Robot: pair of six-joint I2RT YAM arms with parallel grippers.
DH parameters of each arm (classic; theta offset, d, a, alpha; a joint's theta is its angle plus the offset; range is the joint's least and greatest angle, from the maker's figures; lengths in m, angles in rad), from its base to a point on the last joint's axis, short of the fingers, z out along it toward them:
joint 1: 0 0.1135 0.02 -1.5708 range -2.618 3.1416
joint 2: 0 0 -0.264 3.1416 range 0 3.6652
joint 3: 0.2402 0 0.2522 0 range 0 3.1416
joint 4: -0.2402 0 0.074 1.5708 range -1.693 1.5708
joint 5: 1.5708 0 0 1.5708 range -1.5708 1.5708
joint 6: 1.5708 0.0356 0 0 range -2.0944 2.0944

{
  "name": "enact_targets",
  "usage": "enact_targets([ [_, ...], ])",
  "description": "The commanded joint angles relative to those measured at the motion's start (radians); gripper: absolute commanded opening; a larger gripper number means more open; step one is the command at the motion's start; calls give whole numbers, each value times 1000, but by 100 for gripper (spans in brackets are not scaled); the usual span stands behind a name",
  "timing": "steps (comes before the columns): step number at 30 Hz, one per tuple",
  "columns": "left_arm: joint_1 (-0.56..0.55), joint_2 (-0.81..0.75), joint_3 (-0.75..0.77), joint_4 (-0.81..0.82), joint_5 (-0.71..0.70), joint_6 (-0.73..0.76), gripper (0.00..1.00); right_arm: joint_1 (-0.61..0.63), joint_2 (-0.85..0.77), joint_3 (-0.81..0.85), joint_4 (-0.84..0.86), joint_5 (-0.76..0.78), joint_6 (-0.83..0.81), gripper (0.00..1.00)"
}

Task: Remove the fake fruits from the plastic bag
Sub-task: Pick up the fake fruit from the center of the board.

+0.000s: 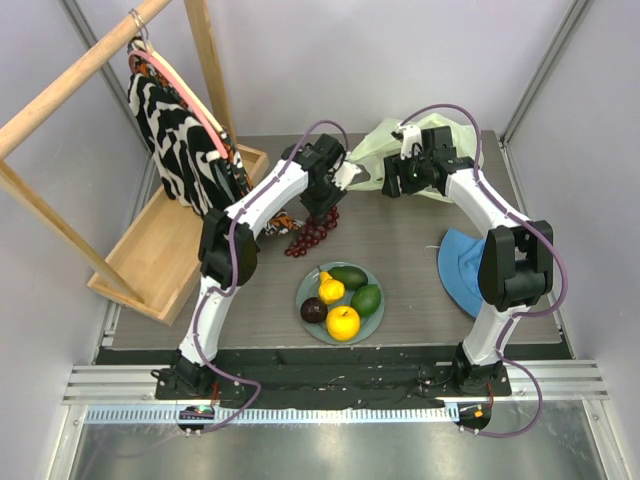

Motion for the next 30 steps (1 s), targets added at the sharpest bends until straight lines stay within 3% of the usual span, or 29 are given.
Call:
enact_targets([
  [1, -6, 32, 56, -7, -9, -25, 32, 2, -45, -11, 41, -2, 6, 64],
  [10, -16, 47, 48, -8, -57, -31, 27, 0, -42, -11, 41, 7, 1, 65],
  [14, -16, 38, 60, -5, -58, -22, 0, 2, -40, -11, 45, 5, 4, 65],
  [20, -15, -95, 74, -22, -18, -9, 0, 0, -45, -11, 44, 19, -3, 65],
  [30, -53, -341, -26, -118, 221, -8, 0, 0, -37, -6, 53, 31, -9, 65],
])
